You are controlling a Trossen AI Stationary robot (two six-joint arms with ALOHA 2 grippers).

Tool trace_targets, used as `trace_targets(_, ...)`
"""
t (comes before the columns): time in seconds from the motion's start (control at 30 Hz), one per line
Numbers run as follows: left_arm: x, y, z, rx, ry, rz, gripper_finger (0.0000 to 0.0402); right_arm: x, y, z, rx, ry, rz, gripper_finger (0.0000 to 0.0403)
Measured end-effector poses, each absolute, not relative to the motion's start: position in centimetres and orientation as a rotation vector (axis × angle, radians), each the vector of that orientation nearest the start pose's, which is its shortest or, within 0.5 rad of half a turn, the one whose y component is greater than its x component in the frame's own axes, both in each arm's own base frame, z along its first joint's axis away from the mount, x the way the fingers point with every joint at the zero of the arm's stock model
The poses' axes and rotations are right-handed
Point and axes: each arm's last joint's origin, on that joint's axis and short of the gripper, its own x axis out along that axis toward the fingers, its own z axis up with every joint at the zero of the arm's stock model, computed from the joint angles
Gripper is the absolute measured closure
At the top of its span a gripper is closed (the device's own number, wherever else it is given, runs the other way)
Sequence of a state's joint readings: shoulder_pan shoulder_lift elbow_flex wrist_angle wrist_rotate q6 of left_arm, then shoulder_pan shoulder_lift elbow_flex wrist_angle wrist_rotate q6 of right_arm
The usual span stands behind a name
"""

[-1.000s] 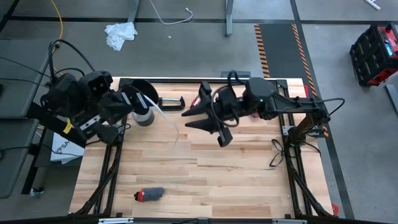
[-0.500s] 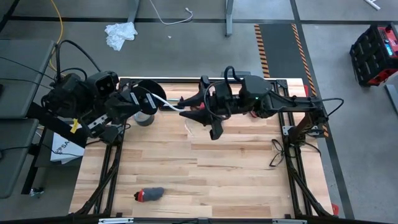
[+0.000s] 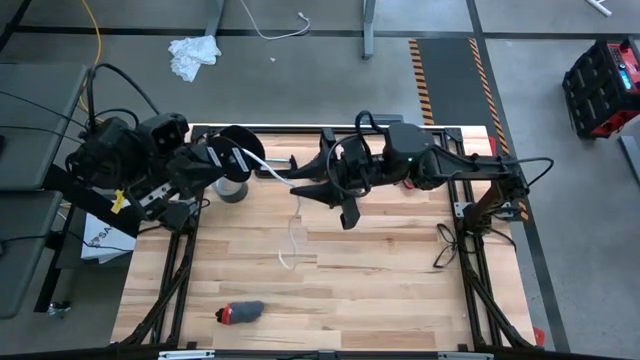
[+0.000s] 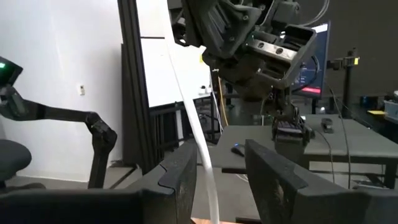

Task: Coil cords
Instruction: Coil the white cable wire into the black spool

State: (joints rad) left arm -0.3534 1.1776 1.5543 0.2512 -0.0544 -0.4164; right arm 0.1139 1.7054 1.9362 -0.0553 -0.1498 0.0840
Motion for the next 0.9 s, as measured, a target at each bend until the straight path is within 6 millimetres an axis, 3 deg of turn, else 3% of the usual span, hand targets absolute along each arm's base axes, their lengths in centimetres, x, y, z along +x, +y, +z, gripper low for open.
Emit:
trace_targets(0.57,18.4,-6.6,55.5,-0.485,-0.603,-0.405,0.0401,37.4,4.6,48.6,0.086,-0.056,0.230,0.0279)
trace_targets(0.7,18.3,-6.6,55.5,-0.486,-0.608,-0.396,0.0401,37.4,4.6,48.6,0.082,-0.056,0.230,0.0308)
trace_targets(0.83,18.3,-6.6,55.5,-0.486,-0.606,-0.395,0.0401,37.3,4.8,48.5,0.056,-0.046,0.235,0.0380)
trace_targets(0.9,18.3,-6.6,55.5,-0.485,-0.602,-0.395,0.0401,37.3,5.3,48.6,0.028,-0.064,0.242,0.0392)
